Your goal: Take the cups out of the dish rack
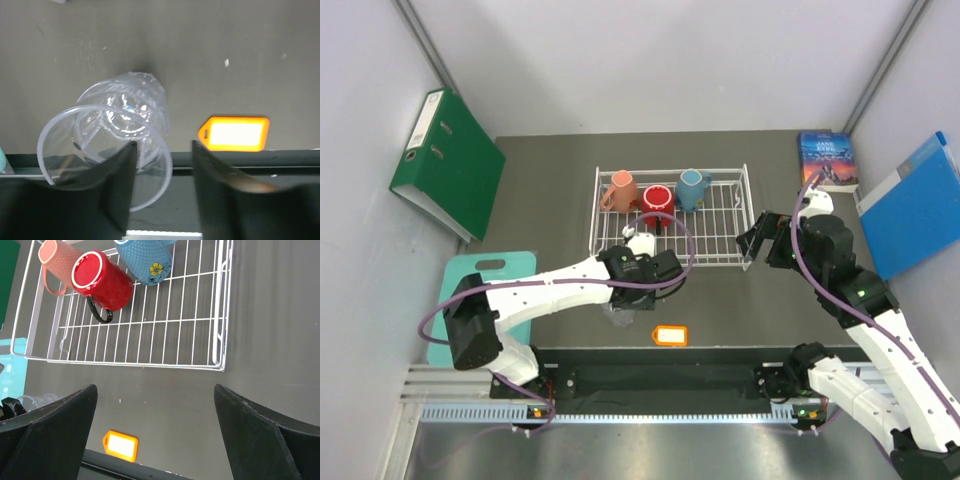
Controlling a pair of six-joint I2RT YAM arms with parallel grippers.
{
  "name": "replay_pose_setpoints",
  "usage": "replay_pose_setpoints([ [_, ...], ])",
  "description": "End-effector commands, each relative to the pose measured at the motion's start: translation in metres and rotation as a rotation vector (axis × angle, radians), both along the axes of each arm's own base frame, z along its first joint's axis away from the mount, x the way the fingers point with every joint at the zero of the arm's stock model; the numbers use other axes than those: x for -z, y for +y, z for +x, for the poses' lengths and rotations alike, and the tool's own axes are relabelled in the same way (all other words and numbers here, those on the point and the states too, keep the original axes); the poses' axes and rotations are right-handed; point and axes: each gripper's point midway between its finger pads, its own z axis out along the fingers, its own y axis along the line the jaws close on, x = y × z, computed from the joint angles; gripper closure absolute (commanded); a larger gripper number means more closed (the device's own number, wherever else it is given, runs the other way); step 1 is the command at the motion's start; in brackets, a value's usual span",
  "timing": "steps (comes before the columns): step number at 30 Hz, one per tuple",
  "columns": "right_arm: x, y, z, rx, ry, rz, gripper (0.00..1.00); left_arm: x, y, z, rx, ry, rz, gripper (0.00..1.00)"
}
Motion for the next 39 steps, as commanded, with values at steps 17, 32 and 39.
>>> replay_pose_setpoints([
  [17, -0.004, 0.005, 0.008, -0.014, -0.037, -0.002, 0.00, -0.170, 0.007, 0.097, -0.070, -0.478, -0.039, 0.01],
  [32, -0.004, -0.004, 0.017, 0.022, -0.007, -0.078, 0.02, -0.118, 0.027, 0.276, 0.029, -0.423, 0.058, 0.04],
  [39, -0.004, -0.007, 0.012, 0.030, 0.000, -0.079, 0.03, -0.101, 0.031, 0.319, 0.103, -0.371, 0.055, 0.12],
])
